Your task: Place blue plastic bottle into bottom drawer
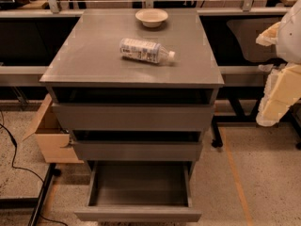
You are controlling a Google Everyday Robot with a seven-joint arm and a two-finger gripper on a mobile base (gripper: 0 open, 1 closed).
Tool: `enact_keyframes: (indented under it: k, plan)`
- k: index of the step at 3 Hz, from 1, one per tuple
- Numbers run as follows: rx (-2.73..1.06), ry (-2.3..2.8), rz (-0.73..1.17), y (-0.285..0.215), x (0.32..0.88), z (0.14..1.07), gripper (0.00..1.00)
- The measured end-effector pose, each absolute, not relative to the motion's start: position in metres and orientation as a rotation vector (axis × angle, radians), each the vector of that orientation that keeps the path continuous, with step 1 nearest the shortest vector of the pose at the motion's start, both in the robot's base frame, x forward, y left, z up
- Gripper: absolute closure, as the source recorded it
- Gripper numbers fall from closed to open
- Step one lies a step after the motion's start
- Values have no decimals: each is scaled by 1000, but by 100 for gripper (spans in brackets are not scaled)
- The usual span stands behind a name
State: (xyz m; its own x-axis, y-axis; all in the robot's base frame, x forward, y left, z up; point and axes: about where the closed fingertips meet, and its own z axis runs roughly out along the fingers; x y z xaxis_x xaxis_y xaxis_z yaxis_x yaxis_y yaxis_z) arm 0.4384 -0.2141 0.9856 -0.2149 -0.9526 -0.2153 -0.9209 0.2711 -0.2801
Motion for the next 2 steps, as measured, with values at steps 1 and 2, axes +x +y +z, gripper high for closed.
enact_keyframes:
  k: [1, 2]
  plan:
    - [-1690, 2190, -134, -213, 450, 990, 0]
    - [-1659, 2170, -122, -211, 485, 994, 0]
